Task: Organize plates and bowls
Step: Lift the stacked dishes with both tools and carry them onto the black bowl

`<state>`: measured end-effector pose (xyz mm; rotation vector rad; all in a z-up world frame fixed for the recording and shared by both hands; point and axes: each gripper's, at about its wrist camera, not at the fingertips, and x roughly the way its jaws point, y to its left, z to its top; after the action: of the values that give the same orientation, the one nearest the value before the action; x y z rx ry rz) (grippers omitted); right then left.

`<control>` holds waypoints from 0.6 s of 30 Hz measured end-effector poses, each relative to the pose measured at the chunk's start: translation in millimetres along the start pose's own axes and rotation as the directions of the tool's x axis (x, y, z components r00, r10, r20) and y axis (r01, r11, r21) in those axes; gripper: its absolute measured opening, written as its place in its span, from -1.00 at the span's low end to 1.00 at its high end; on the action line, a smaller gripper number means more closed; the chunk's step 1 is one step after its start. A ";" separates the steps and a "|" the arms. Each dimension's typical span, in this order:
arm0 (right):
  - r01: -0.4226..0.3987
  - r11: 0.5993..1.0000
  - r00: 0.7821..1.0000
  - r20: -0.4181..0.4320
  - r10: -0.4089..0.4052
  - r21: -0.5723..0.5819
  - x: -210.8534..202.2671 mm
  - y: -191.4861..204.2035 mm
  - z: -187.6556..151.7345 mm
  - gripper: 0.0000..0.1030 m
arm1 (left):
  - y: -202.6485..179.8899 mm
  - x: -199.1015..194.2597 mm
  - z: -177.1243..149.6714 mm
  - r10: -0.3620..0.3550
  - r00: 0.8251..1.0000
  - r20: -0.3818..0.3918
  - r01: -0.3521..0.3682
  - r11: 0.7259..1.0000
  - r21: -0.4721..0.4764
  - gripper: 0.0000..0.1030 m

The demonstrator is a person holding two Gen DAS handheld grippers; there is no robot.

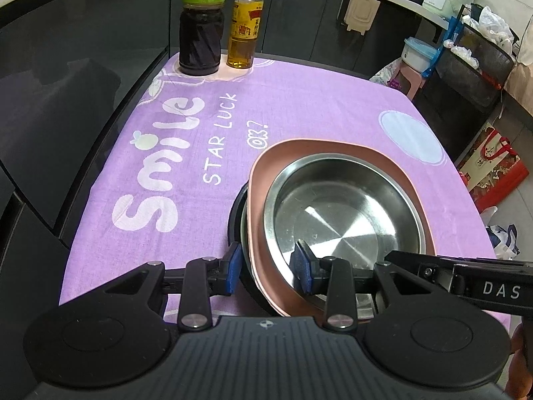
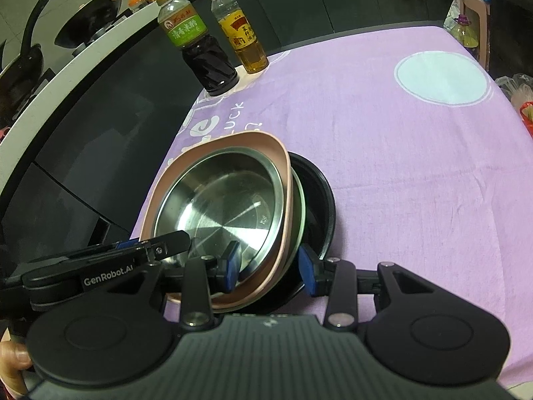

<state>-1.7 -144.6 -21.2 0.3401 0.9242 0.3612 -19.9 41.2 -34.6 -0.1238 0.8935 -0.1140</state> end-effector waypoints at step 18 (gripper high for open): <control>-0.030 0.999 1.000 -0.002 0.030 0.032 2.0 -8.4 -1.5 -0.25 | 9.7 4.2 0.5 -0.057 0.998 -0.021 0.057 0.998 -0.016 -0.35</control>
<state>-0.5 -151.0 -27.1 0.3832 0.9290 0.3752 -16.4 50.1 -39.0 -0.1624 0.9129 -0.1621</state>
